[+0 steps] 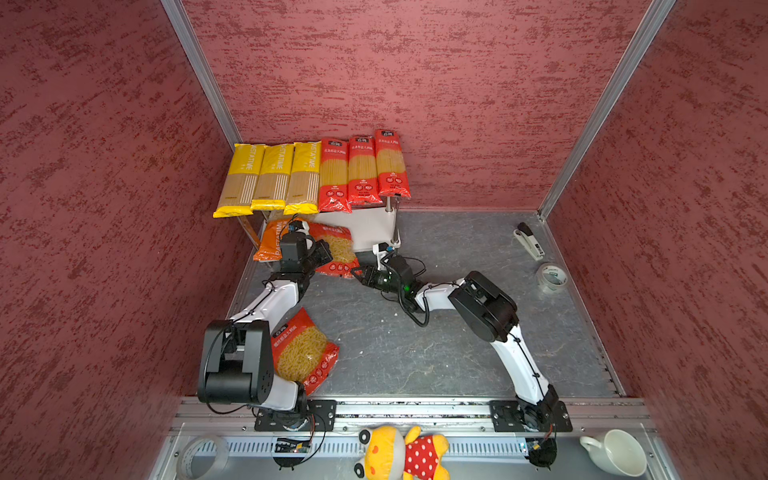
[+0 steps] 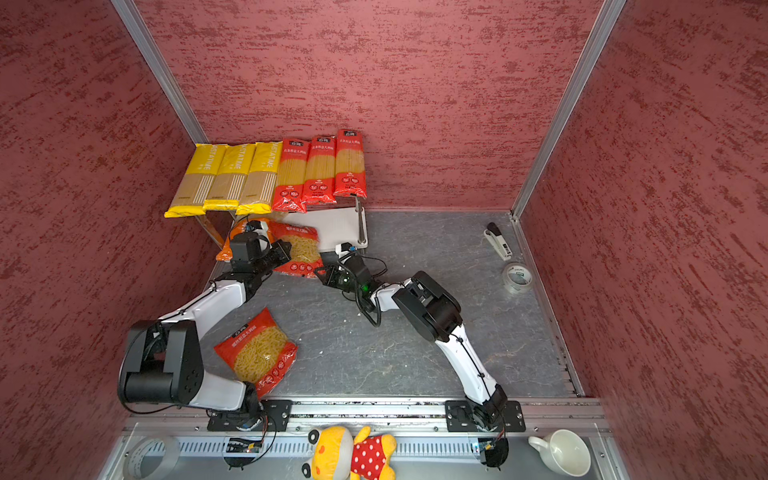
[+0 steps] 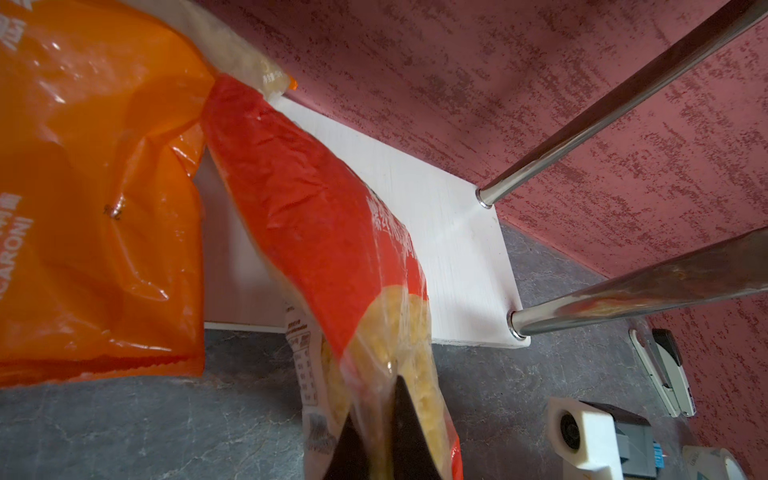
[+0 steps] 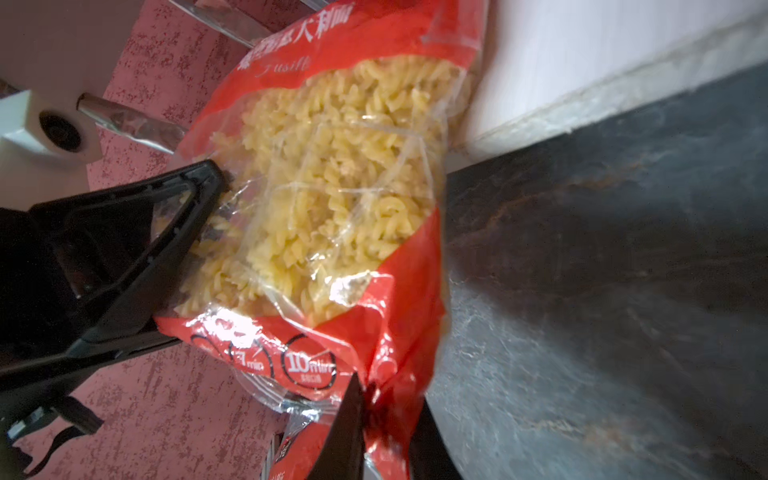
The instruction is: Place and organize the pasta boxes and bags onto the shelf
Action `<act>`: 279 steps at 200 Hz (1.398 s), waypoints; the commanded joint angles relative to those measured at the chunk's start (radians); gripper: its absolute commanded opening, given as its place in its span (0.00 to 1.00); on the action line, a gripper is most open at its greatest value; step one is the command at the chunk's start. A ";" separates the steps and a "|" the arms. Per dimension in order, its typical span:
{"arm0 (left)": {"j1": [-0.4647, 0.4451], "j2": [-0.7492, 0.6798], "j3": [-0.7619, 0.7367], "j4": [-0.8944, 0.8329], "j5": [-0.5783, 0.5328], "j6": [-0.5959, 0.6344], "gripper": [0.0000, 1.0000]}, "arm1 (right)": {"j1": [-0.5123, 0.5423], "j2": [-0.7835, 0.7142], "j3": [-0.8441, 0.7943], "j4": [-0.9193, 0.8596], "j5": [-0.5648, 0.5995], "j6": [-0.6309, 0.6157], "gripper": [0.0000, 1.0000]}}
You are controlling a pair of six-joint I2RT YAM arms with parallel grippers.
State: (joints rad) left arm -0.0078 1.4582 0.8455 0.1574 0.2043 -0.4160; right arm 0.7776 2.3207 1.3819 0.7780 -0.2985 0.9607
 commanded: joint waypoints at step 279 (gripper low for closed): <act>0.002 -0.020 0.054 -0.067 -0.160 0.083 0.54 | -0.045 0.310 0.607 -0.223 0.043 -0.198 0.00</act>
State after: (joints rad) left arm 0.0040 1.5074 0.9306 0.1181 0.0498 -0.3035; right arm 0.7242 2.5729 1.9106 0.6189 -0.2192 0.7048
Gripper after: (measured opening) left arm 0.535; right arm 0.102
